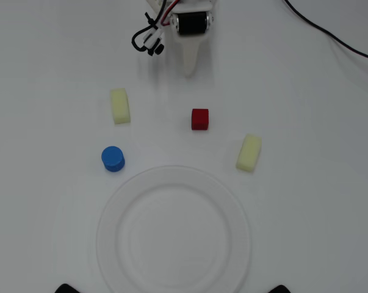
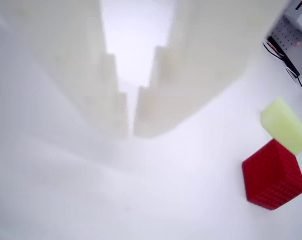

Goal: Grasp a red block and put it in the dish.

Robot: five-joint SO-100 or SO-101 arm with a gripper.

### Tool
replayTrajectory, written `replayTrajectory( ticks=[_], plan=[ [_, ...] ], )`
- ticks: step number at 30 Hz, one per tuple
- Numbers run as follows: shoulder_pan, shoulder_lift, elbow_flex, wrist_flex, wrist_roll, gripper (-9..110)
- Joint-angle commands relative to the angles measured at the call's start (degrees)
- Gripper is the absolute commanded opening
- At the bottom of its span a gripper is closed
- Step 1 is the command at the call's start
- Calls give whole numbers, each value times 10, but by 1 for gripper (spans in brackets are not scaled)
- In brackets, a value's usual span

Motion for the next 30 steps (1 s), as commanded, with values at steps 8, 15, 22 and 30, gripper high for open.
replayTrajectory(
  ticks=[8, 15, 22, 30],
  plan=[
    [-20, 125, 54, 48, -23, 0],
    [-13, 125, 44, 47, -18, 0],
    [25, 36, -52, 6, -41, 0],
    [35, -338, -255, -66, -40, 0]
  ],
)
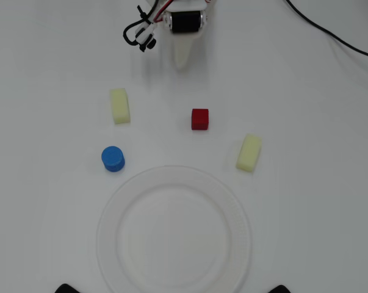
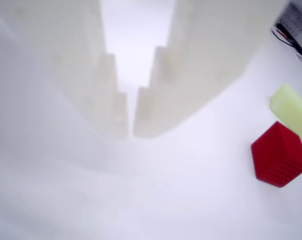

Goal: Grasp a red block and put it in the dish.

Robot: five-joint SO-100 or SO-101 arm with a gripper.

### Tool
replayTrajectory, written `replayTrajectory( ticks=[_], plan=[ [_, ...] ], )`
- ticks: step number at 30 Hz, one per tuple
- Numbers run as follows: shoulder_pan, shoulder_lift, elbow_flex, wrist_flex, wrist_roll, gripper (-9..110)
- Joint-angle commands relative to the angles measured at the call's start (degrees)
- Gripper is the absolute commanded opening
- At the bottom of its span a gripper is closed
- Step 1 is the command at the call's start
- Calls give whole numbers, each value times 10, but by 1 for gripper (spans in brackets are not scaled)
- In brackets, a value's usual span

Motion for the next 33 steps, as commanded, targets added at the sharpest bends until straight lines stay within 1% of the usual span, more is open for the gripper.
replayTrajectory(
  ticks=[1, 4, 9, 17, 22, 33],
  plan=[
    [-14, -97, -86, -16, -1, 0],
    [-38, -184, -147, -16, 2, 2],
    [-61, -310, -258, -16, 17, 13],
    [-83, -475, -398, -16, 43, 23],
    [-85, -526, -419, -51, 54, 26],
    [-86, -626, -431, -120, 54, 25]
  ],
)
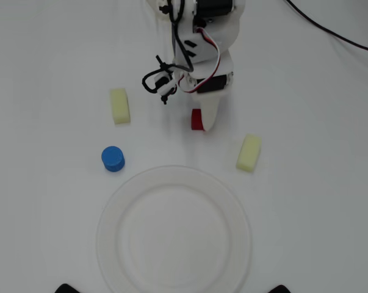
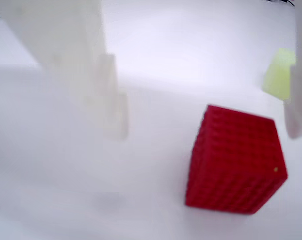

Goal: Grasp a red block and put it in the dish.

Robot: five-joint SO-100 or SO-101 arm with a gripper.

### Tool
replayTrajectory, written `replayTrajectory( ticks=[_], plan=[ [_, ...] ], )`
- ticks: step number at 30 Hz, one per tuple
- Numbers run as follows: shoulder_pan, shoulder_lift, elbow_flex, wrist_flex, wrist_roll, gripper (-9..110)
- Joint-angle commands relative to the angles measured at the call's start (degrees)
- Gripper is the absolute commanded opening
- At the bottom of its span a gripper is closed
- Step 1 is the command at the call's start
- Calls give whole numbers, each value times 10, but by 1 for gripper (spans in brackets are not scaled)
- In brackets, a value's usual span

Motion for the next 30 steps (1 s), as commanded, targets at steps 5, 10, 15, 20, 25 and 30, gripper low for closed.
replayTrajectory(
  ticks=[5, 10, 15, 20, 25, 30],
  plan=[
    [-1, -44, -33, -50, 2, 23],
    [1, -82, -61, -61, -1, 19],
    [2, -106, -83, -61, -6, 0],
    [4, -91, -85, -54, -18, 0],
    [20, -16, -83, -33, -46, 0],
    [47, 77, -75, -55, -81, 0]
  ],
)
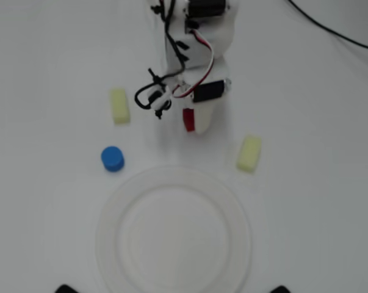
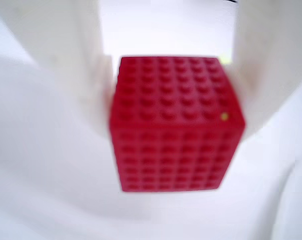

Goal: Grasp a red block and put it in the dish.

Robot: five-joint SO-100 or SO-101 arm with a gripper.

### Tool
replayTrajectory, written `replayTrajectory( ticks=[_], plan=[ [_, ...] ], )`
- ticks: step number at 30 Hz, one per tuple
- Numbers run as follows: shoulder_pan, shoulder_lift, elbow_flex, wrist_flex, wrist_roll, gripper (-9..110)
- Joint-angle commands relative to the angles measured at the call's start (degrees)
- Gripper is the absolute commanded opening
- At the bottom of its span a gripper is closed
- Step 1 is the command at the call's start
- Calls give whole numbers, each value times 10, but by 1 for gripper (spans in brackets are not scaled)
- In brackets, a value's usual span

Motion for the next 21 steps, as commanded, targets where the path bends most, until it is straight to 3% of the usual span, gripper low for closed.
replayTrajectory(
  ticks=[1, 10, 21],
  plan=[
    [20, 74, -11, -32, -17, 0],
    [46, 90, 19, -260, -109, 0],
    [45, -136, -190, -268, -92, 0]
  ],
)
